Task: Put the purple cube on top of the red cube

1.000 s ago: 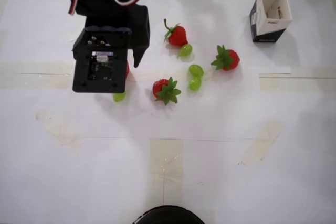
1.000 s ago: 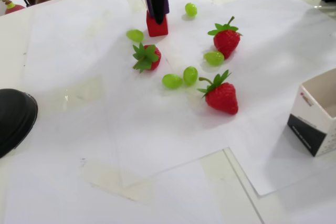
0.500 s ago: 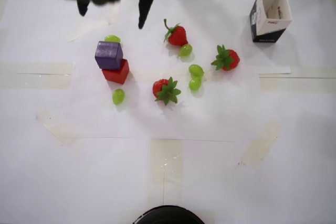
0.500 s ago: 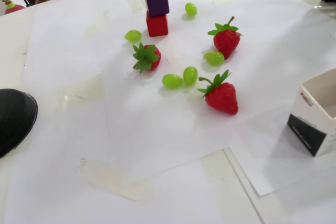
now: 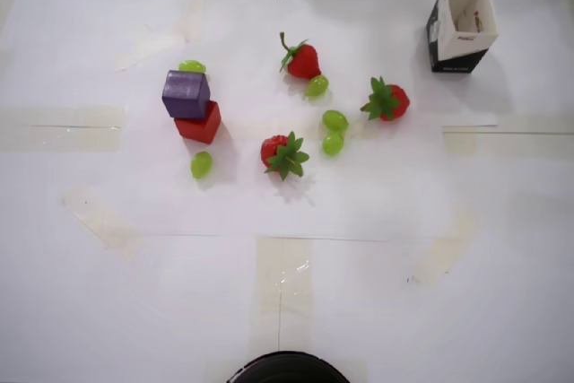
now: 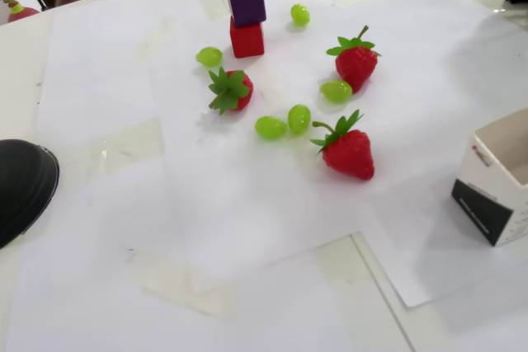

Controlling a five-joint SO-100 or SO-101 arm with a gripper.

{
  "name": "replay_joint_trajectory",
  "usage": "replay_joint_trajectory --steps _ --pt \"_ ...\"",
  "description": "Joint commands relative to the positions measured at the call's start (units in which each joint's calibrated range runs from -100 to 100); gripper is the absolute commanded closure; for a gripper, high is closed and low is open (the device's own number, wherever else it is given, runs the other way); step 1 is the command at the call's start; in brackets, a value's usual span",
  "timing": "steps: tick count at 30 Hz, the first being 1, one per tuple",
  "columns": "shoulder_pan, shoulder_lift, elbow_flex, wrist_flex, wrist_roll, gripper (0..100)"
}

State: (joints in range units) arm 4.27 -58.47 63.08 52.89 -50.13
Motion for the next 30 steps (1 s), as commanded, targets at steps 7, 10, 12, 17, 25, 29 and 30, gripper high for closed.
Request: replay_joint_trajectory --steps 7,10,12,17,25,29,30 --pt "0.29 -28.37 26.92 -8.28 2.59 100" --pt "0.73 -37.23 33.74 -8.36 2.44 100" --pt "0.88 -39.12 35.47 -8.2 2.44 100" --pt "1.17 -39.12 36.92 -7.71 3.13 100" --pt "2.13 -39.12 36.92 -3.46 3.76 100" --pt "2.57 -39.12 36.92 -2.64 4.05 100" --pt "2.57 -39.12 36.92 -2.4 4.1 100"
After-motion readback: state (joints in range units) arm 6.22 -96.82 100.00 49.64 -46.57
